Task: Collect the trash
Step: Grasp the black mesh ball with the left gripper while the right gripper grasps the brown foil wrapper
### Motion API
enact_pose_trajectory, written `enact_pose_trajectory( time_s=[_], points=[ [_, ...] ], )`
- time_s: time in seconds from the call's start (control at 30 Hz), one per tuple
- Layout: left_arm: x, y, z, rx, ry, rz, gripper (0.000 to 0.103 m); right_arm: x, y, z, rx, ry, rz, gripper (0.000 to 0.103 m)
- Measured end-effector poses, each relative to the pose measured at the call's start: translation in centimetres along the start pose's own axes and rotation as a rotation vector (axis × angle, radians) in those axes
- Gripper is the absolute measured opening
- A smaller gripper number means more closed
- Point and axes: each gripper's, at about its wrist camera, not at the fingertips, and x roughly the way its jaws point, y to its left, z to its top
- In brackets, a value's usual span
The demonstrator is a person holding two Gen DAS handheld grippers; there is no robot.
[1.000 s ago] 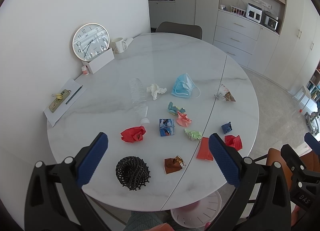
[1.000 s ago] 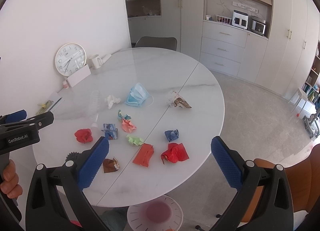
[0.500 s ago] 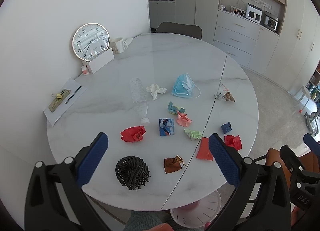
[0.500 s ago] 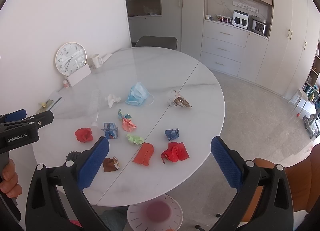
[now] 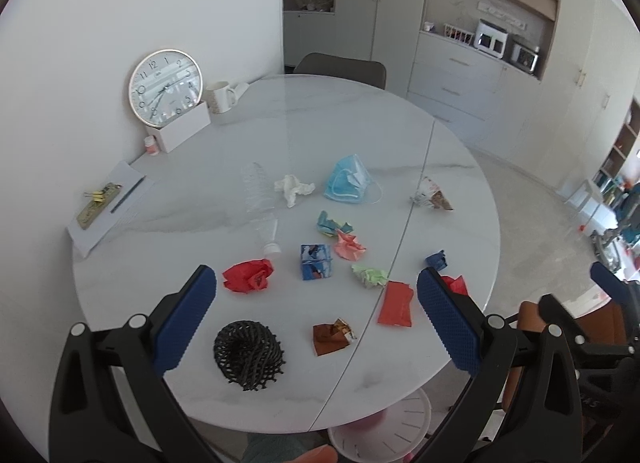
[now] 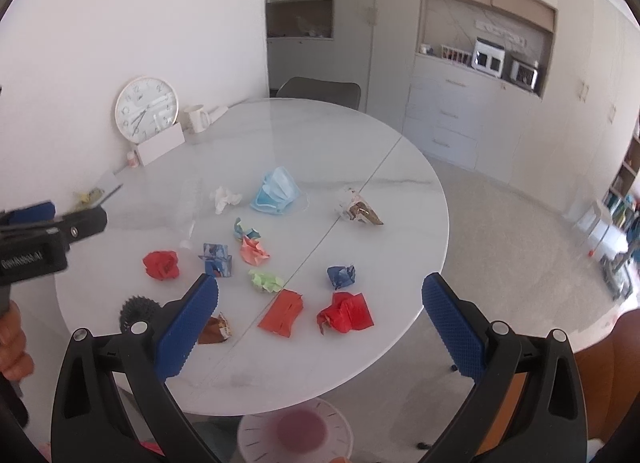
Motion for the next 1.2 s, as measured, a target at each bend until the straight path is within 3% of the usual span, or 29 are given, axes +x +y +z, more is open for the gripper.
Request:
enact_pose_trajectory(
  time_s=[0.1,0.3,0.6,0.87,1.07,1.1,1.17,1.2],
  points=[
    [0.7,0.7,-0.5,-0.018,0.009,-0.015,0.097,0.8,0.5,-0.4,-0.013,0.01,0.023,0.101],
    [2.4,2.3,-2.3,-0.018,0.028,0.029,0.097,3.3,1.9,-1.9,-0.029,0.06,0.092,0.101],
    [7.0,7.9,-6.7,0.015,0.087,0.015,0.097,8.5,5.4,-5.0,-0.031,0.152,0.213,0.101],
    [13.3,8.9,-10.7,0.175,0.192,0.035,0.093,13.5,7.7,-7.5,-0.031,0.246,0.203,0.101],
    [17.8,9.3,-11.4,0.199,0.27,-0.004,0.093,17.4,9.4,-8.5,-0.003,0.318,0.22,0.101],
    [18.4,9.2,-11.6,0.216,0.278,-0.011,0.091,18.1,9.9,-8.7,-0.003,0.329,0.218,0.101],
    [19.6,9.2,-11.8,0.238,0.317,-0.025,0.068,19.3,10.7,-8.8,-0.015,0.339,0.204,0.101],
    [20.2,9.3,-11.9,0.241,0.341,-0.03,0.062,19.9,11.3,-8.8,-0.023,0.345,0.199,0.101]
  ],
)
